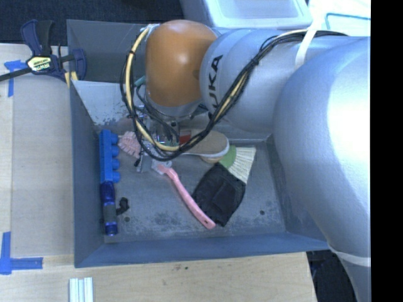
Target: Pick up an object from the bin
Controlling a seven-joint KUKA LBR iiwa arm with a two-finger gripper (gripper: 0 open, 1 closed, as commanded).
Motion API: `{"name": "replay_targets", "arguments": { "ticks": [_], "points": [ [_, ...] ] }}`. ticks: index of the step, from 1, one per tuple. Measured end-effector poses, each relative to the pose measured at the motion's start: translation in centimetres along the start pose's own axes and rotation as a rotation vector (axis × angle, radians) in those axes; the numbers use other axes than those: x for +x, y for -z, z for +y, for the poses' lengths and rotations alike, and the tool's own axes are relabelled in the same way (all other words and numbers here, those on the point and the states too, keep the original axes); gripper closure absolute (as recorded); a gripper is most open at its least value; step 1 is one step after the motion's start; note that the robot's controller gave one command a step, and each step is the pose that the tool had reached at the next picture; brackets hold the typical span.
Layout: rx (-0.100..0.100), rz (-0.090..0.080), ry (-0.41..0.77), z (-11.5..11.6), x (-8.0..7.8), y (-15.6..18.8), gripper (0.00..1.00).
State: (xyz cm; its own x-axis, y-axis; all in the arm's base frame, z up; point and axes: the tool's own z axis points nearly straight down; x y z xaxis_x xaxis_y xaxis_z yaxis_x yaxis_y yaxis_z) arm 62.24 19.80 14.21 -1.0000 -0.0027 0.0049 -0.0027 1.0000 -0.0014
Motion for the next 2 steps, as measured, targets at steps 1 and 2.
{"name": "replay_targets", "arguments": {
  "ticks": [1, 2],
  "points": [
    [-0.002, -0.007, -0.003, 0.0, -0.2, 0.5, 0.00],
    [-0.002, -0.005, -0.109, -3.7, -0.4, -7.2, 0.00]
  ]
}}
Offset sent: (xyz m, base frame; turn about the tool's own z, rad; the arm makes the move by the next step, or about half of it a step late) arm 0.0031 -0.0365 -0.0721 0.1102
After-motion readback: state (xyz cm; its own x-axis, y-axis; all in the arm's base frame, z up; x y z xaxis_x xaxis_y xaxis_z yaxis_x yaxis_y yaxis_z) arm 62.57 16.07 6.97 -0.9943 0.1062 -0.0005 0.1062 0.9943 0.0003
